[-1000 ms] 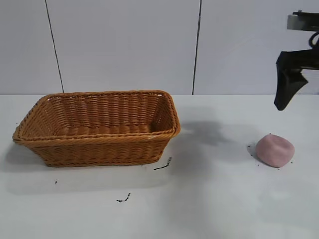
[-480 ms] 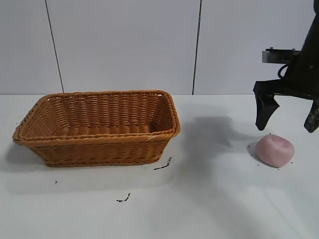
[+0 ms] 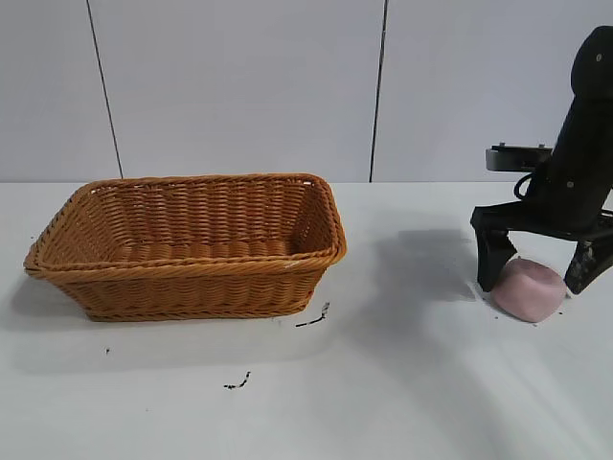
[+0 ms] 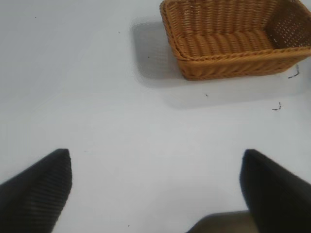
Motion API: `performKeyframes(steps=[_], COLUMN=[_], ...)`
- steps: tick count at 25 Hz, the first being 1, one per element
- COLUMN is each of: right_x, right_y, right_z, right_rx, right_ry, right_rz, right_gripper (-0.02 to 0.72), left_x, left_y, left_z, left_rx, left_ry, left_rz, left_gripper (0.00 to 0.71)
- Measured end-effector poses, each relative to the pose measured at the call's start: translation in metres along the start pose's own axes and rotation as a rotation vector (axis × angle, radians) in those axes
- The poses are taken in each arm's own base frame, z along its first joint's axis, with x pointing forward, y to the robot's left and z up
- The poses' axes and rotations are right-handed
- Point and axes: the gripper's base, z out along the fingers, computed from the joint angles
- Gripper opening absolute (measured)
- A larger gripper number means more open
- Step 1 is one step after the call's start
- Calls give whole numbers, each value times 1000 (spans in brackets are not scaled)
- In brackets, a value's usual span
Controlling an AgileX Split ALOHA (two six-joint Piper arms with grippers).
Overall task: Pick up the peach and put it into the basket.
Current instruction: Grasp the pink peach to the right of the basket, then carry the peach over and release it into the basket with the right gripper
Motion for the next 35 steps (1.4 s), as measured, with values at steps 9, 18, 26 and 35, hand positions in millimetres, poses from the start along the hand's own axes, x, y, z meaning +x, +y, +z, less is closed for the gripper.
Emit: performKeyframes(steps=[9, 18, 26, 35], right_x=[-2, -46, -73, -74], right_y=[1, 7, 48, 149], right_z=[-6, -91, -160, -180], right_rx=[-9, -19, -24, -94], right_ry=[20, -97, -271, -388], right_rz=[2, -24, -107, -305], right_gripper=[80, 33, 27, 27], left_x=[0, 0, 0, 0], left_y=[0, 0, 0, 0], left_z=[0, 0, 0, 0], left_rx=[0, 0, 0, 0], left_ry=[0, 0, 0, 0], left_rz=[0, 0, 0, 0], left_gripper=[692, 692, 692, 692])
